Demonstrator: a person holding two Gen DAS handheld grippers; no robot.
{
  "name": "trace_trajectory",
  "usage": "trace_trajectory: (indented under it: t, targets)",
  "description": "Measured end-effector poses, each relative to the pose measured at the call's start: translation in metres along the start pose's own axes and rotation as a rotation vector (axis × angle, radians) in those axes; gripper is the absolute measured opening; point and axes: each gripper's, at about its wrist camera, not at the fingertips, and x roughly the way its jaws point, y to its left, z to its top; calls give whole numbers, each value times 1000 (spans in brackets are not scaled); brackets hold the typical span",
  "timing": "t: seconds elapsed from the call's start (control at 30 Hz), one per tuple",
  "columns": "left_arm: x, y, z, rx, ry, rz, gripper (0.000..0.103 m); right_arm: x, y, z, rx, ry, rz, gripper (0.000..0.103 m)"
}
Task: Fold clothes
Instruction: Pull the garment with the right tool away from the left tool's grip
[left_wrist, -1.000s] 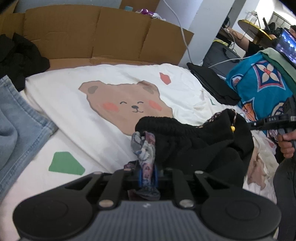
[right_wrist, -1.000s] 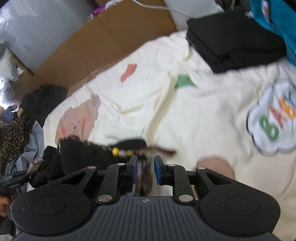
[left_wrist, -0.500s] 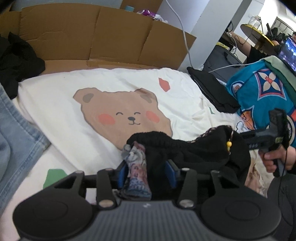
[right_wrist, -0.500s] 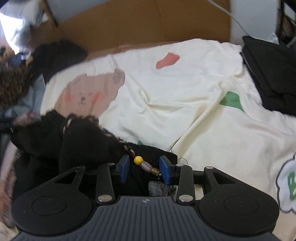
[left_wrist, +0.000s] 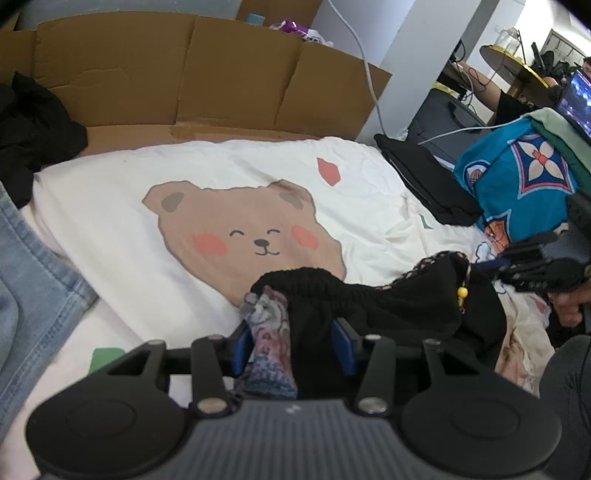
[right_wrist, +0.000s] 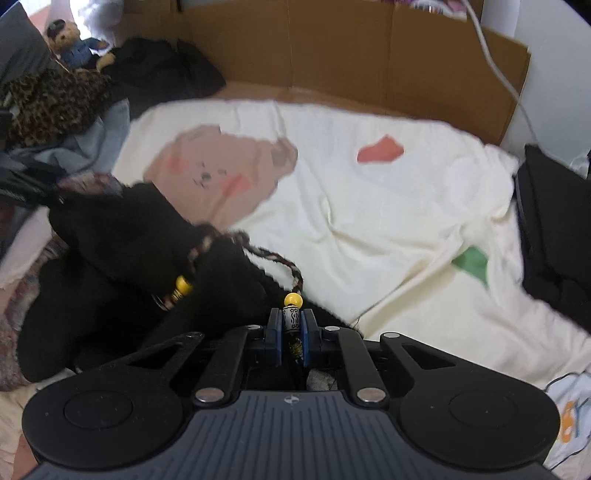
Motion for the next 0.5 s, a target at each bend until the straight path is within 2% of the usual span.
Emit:
trace_trajectory:
  t: [0.1, 0.4, 0.5]
  targets:
    - [-3, 1, 0, -4, -12, -4, 49, -18, 0, 10, 11, -27, 17, 9]
    - [-12, 11, -3, -46, -45, -4, 49, -58, 51, 26, 54, -92, 242, 9]
    - [-17, 13, -2, -56, -59, -2, 49, -40, 78, 17, 24, -56, 281, 9]
